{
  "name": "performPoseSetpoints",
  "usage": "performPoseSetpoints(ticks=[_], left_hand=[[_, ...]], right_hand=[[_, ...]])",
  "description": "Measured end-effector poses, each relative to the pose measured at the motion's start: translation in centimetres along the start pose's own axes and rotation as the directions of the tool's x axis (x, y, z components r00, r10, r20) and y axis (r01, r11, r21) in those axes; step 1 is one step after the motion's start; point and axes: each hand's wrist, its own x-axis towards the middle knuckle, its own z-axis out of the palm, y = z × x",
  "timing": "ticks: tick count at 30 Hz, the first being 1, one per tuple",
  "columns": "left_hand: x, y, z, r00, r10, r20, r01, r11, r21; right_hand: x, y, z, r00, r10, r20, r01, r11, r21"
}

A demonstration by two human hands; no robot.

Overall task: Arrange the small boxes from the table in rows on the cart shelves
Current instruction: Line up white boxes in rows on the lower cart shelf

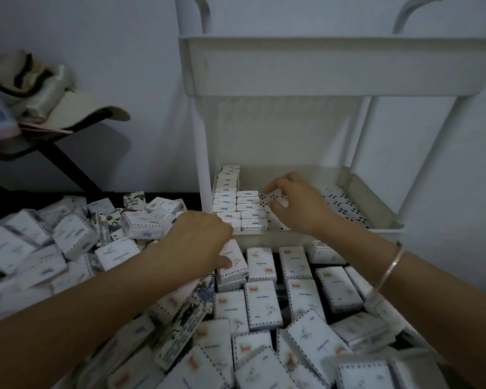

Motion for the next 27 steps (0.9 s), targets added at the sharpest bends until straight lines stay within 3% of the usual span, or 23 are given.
performPoseSetpoints(ticks=[5,10,15,21,27], left_hand=[[-0.1,0.3,0.5,0.997,-0.048,0.055,0.057,0.984,-0.170],[-0.5,1.1,0.2,0.999,-0.035,-0.026,0.030,0.986,-0.162],[-1.0,1.7,0.0,0.998,-0.014,-0.068,-0.001,0.975,-0.222],[-2.0,2.3,0.0,0.998,-0.026,-0.065,0.001,0.937,-0.350],[-1.9,1.7,-0.8,0.996,-0.073,-0.049,0.032,0.821,-0.570]], right_hand=[[-5.5,-0.5,-3.1,0.974,-0.124,0.189,0.154,0.976,-0.156],[-8.1,3.2,-4.5,0.994,-0.071,0.083,0.098,0.921,-0.377],[-9.2,6.2,-4.5,0.991,0.013,0.131,0.052,0.876,-0.480],[-10.1,6.7,-3.1,0.993,0.041,0.109,0.012,0.897,-0.443],[-10.4,6.8,-3.5,0.996,0.073,0.051,-0.054,0.950,-0.307]])
